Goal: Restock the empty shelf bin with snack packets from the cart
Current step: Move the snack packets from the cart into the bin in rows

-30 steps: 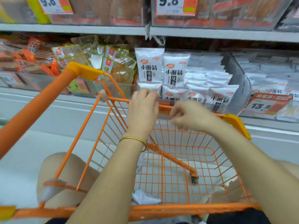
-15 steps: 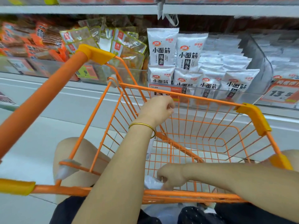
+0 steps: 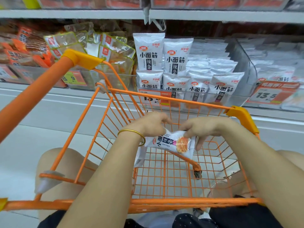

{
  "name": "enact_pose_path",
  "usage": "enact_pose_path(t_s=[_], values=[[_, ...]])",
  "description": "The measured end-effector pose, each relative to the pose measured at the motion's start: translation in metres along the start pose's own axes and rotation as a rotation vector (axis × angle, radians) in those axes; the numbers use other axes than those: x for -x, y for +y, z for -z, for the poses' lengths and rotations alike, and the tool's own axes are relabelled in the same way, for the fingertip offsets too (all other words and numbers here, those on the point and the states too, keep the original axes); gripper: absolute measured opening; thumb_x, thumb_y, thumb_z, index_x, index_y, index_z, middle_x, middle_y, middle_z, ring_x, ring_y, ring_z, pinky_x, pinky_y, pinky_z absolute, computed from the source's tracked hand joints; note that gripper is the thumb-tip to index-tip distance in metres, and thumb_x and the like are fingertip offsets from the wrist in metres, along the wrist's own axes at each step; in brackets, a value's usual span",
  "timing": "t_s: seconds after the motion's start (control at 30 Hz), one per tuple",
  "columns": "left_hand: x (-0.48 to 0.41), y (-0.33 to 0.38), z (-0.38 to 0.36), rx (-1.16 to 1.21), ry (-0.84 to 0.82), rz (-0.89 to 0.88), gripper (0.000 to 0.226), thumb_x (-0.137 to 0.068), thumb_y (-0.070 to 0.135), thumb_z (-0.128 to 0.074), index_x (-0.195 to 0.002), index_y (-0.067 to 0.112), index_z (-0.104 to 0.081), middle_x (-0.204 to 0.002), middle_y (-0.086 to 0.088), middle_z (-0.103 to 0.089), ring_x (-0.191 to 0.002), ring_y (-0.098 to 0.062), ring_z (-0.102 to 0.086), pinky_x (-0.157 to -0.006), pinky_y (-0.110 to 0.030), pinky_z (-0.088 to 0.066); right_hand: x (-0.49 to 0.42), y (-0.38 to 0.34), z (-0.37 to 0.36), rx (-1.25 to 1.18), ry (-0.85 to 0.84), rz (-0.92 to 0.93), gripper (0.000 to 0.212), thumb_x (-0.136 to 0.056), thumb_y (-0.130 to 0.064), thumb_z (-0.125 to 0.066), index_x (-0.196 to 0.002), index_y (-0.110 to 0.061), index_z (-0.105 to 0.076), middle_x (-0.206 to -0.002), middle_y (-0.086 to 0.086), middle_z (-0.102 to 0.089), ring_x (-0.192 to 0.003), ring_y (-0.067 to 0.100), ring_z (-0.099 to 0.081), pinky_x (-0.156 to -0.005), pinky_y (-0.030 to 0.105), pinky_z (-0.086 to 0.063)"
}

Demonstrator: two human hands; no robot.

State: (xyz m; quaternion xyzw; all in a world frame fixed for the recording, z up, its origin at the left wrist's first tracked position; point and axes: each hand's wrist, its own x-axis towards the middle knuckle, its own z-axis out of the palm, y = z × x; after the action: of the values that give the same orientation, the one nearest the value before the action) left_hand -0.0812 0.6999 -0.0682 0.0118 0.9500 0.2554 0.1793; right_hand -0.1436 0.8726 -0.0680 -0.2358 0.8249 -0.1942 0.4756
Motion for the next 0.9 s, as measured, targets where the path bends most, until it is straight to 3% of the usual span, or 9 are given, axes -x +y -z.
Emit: enact_pose_path(t_s=[0.1,0.2,0.27,0.33,0.4,0.57,0.67,0.77,0.9], values=[[0.0,0.002,0.001,0.021,-0.004,-0.004,0.041,-0.084,0.034,-0.066,-0.12,0.016,-0.059,-0.124,-0.002,-0.056,-0.114,-0.019,-0.052,-0.096,-0.035,-0.045,0.012,0.005,0.011,-0.071,0.052,0.033,0.022,-0.099,-0.005,-0.041,-0.114,-0.005,-0.057,-0.109,0.016,-0.063,-0.095,0.028,-0.066,-0.074,0.035,-0.059],[0.0,0.005,0.002,0.103,0.065,-0.05,0.034,-0.079,0.035,-0.072,-0.097,0.007,-0.064,-0.099,-0.007,-0.061,-0.092,-0.021,-0.058,-0.078,-0.036,-0.048,0.021,0.005,0.016,-0.085,0.058,0.071,0.02,-0.098,-0.006,-0.044,-0.11,-0.007,-0.06,-0.108,0.013,-0.064,-0.097,0.025,-0.065,-0.077,0.035,-0.058],[-0.001,0.008,0.005,0.16,0.099,-0.098,0.029,-0.076,0.031,-0.075,-0.088,0.006,-0.065,-0.088,-0.004,-0.062,-0.082,-0.017,-0.058,-0.07,-0.031,-0.046,0.025,0.002,0.016,-0.041,0.064,0.146,0.018,-0.094,-0.014,-0.054,-0.11,-0.01,-0.061,-0.107,0.01,-0.064,-0.099,0.021,-0.063,-0.084,0.036,-0.054],[-0.001,0.012,0.01,0.205,0.139,-0.137,0.023,-0.075,0.028,-0.077,-0.081,0.009,-0.066,-0.079,0.004,-0.06,-0.073,-0.007,-0.055,-0.064,-0.019,-0.042,0.027,-0.001,0.017,0.005,0.109,0.219,0.028,-0.087,-0.025,-0.066,-0.113,-0.014,-0.061,-0.11,0.009,-0.065,-0.101,0.021,-0.062,-0.091,0.038,-0.05],[0.0,0.02,0.019,0.285,0.219,-0.164,0.016,-0.076,0.024,-0.076,-0.081,0.011,-0.068,-0.078,0.009,-0.06,-0.07,0.001,-0.053,-0.06,-0.01,-0.04,0.032,-0.003,0.021,0.055,0.184,0.264,0.028,-0.083,-0.03,-0.07,-0.105,-0.012,-0.065,-0.098,0.007,-0.066,-0.09,0.021,-0.062,-0.085,0.039,-0.049],[-0.009,0.051,0.04,0.498,0.653,-0.247,0.008,-0.086,0.015,-0.063,-0.094,0.017,-0.061,-0.088,0.006,-0.059,-0.076,-0.004,-0.054,-0.069,-0.014,-0.045,0.064,0.005,0.049,-0.216,0.339,0.282,0.011,-0.082,-0.024,-0.07,-0.083,-0.013,-0.069,-0.076,-0.001,-0.07,-0.069,0.011,-0.063,-0.065,0.023,-0.047],[-0.019,0.066,0.051,0.375,0.952,-0.334,0.013,-0.089,0.011,-0.055,-0.1,0.013,-0.06,-0.096,0.004,-0.055,-0.085,-0.012,-0.054,-0.077,-0.02,-0.045,0.081,0.008,0.069,-0.481,0.598,0.31,0.005,-0.084,-0.014,-0.065,-0.085,-0.009,-0.067,-0.068,0.002,-0.068,-0.058,0.012,-0.061,-0.057,0.025,-0.047],[-0.033,0.076,0.054,0.167,0.97,-0.373,0.03,-0.09,0.009,-0.049,-0.12,0.009,-0.056,-0.107,-0.006,-0.056,-0.097,-0.022,-0.053,-0.084,-0.033,-0.044,0.086,0.003,0.083,-0.619,0.86,0.304,0.007,-0.083,-0.005,-0.06,-0.088,-0.006,-0.064,-0.071,0.009,-0.063,-0.054,0.016,-0.057,-0.054,0.024,-0.044],[-0.053,0.082,0.047,-0.043,0.948,-0.305,0.042,-0.089,0.004,-0.046,-0.132,0.008,-0.048,-0.119,-0.011,-0.057,-0.109,-0.03,-0.048,-0.089,-0.041,-0.042,0.087,-0.006,0.097,-0.948,1.138,0.407,0.023,-0.083,0.0,-0.055,-0.067,-0.016,-0.053,-0.047,-0.007,-0.059,-0.041,0.005,-0.055,-0.043,0.016,-0.04]])
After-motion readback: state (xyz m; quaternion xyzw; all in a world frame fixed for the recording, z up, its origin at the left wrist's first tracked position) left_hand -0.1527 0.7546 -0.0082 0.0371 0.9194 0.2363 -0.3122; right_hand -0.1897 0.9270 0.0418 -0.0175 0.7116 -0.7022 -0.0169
